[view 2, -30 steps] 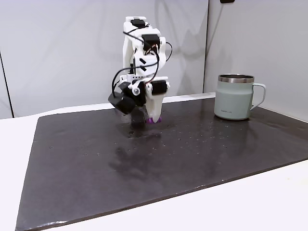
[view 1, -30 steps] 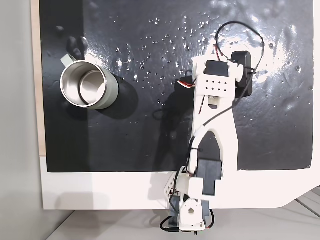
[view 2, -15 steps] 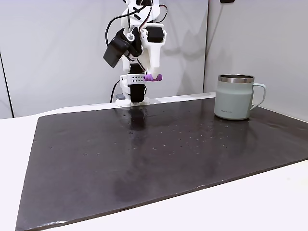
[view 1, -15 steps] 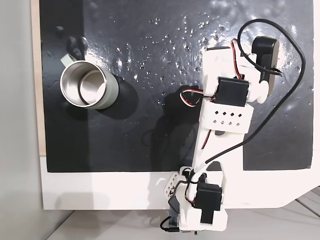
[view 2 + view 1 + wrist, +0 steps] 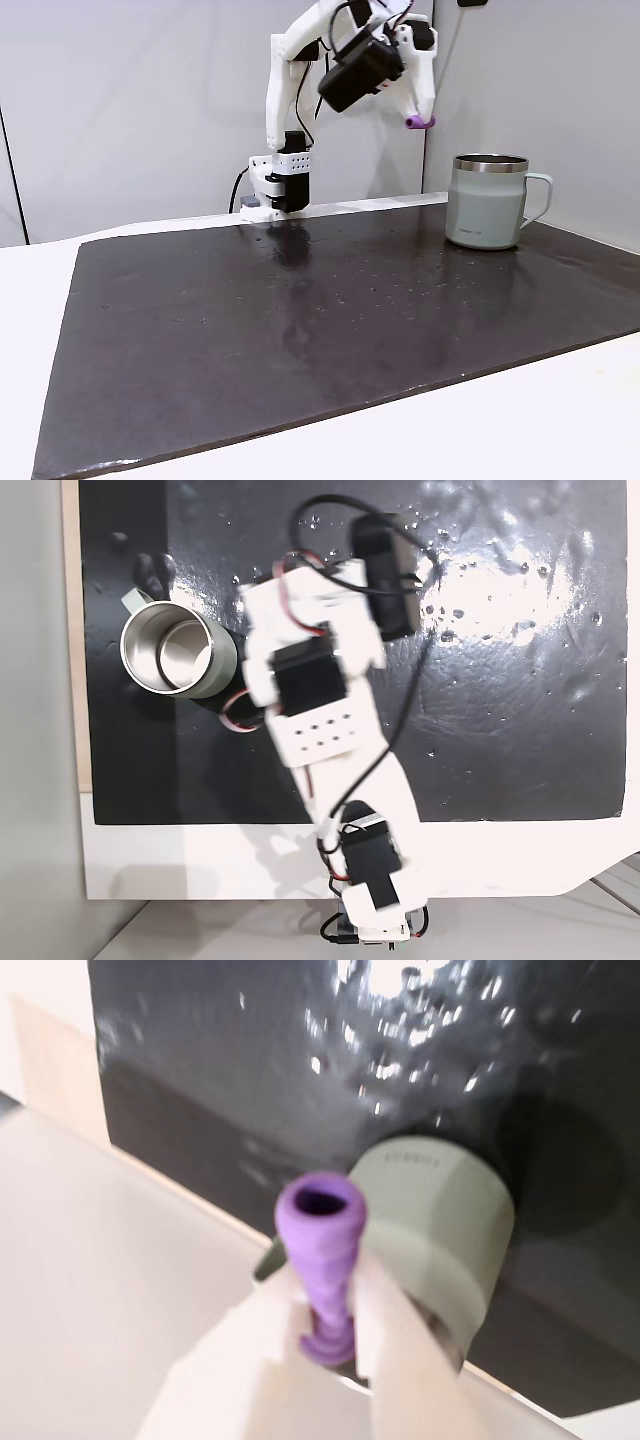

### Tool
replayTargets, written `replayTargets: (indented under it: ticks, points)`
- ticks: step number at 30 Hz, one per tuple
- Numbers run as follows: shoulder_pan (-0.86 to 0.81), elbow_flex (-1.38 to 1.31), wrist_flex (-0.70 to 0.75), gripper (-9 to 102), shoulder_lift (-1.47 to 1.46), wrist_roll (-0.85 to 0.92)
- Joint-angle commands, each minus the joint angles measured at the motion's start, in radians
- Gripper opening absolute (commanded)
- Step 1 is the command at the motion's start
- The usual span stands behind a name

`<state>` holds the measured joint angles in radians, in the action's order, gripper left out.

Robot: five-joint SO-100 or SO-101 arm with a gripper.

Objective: Grasp a pengrip and put it in the cup.

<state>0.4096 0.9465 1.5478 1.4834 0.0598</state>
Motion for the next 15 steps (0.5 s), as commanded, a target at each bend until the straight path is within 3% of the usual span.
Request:
replayTargets:
  ticks: [1, 15]
  points:
    - [0.112, -0.144, 0.02, 0, -0.029, -0.011]
    - [0.42, -0.472, 0.13, 0, -0.307, 0.109]
